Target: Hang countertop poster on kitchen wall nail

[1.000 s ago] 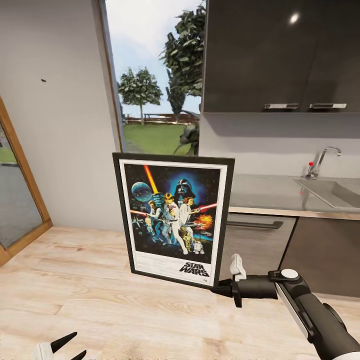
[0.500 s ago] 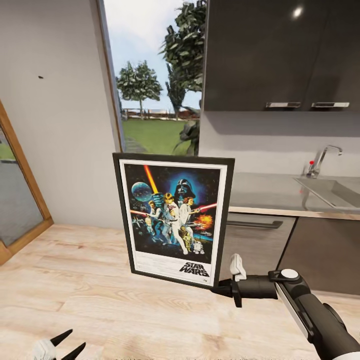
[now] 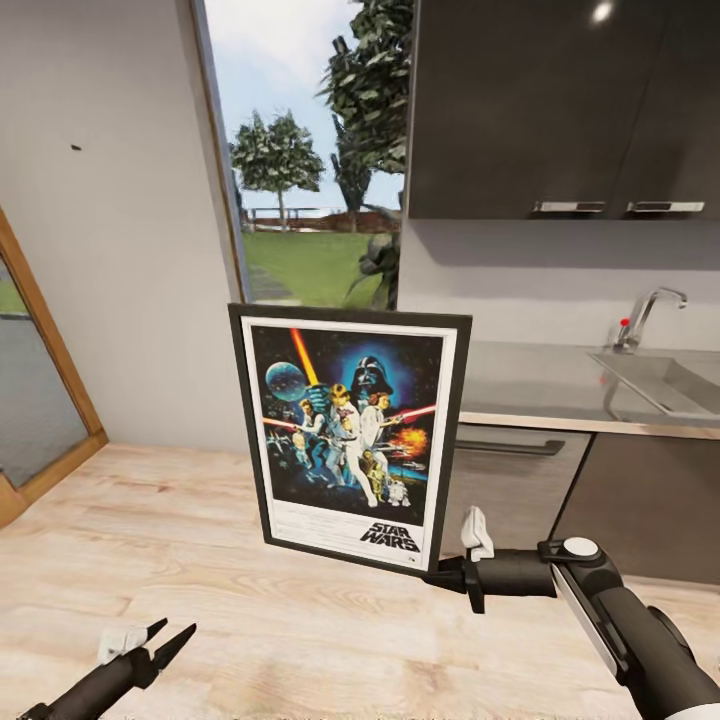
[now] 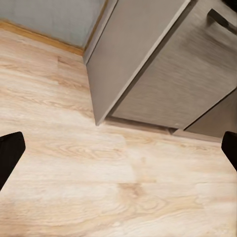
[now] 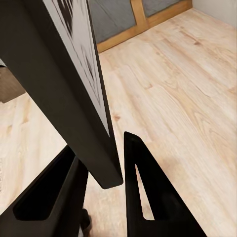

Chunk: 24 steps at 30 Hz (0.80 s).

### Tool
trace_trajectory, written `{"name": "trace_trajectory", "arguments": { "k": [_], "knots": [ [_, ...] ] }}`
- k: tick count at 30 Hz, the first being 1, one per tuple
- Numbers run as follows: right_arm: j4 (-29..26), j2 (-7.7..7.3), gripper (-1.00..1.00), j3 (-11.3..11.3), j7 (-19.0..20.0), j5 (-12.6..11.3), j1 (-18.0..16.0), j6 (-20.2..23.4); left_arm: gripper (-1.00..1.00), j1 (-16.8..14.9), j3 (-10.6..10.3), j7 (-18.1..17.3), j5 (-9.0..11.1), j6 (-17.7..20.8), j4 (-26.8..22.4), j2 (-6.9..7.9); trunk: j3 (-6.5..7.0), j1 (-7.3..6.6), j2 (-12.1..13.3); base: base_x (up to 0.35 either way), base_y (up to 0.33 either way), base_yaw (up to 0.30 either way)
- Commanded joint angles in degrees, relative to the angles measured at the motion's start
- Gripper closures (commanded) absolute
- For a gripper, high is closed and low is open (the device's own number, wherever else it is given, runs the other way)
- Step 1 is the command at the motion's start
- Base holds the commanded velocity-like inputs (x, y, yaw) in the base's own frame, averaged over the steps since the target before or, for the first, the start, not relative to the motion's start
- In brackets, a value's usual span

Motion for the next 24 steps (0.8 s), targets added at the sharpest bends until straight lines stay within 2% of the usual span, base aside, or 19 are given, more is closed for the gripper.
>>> {"name": "trace_trajectory", "arguments": {
  "k": [1,24],
  "knots": [
    [-0.02,-0.05,1.00,0.09,0.04,-0.36,-0.05,0.63,-1.00,-0.05,-0.44,0.05,0.47,-0.14,-0.11,0.03,0.02,-0.22,0.37,0.000,0.000,0.000],
    [-0.02,-0.05,1.00,0.16,0.04,-0.40,-0.05,0.71,-1.00,-0.05,-0.09,0.29,0.53,0.15,-0.69,0.24,2.23,-5.28,9.59,0.000,0.000,0.000]
  ]
}}
